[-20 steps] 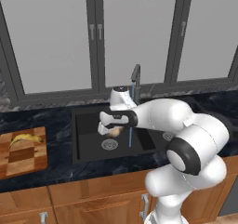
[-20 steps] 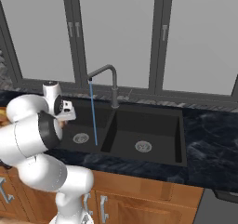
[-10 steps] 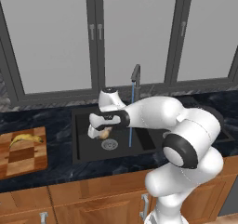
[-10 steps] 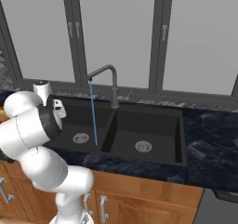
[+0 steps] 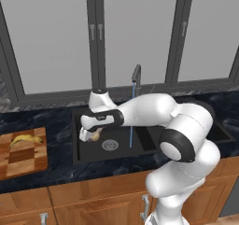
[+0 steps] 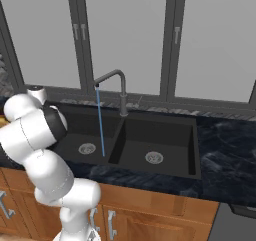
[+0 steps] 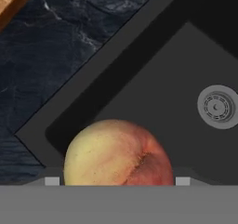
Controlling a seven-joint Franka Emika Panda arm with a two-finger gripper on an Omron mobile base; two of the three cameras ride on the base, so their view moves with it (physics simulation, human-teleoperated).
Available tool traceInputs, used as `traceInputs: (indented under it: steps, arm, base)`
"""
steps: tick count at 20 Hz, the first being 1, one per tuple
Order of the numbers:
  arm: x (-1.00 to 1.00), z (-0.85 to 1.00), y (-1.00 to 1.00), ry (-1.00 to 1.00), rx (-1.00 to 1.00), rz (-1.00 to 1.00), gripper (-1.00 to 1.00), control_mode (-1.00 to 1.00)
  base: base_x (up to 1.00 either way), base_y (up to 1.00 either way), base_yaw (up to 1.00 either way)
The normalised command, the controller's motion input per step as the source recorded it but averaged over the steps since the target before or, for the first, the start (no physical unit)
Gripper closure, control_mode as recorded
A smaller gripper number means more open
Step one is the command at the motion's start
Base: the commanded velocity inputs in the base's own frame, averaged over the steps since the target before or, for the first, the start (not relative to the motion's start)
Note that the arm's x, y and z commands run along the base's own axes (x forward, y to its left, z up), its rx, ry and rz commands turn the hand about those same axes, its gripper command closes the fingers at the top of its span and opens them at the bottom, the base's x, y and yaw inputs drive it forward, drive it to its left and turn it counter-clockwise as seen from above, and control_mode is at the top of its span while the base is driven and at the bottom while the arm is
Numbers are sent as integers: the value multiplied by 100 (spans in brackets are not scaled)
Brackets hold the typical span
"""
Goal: Pick the banana, peach from the sink and place them on the cutting board to airdry. Then turn off the sink faucet.
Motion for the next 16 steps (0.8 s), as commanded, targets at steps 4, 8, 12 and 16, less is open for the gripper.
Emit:
traceInputs:
  steps: [4,8,12,16]
  arm:
    - [0,0,32,0,2,10,100,-100]
    - [2,0,33,0,0,7,100,-100]
    - [5,0,33,0,0,5,100,-100]
    - [7,0,38,-1,0,3,100,-100]
  base:
    - [0,0,0]
    - [0,0,0]
    - [0,0,0]
    - [0,0,0]
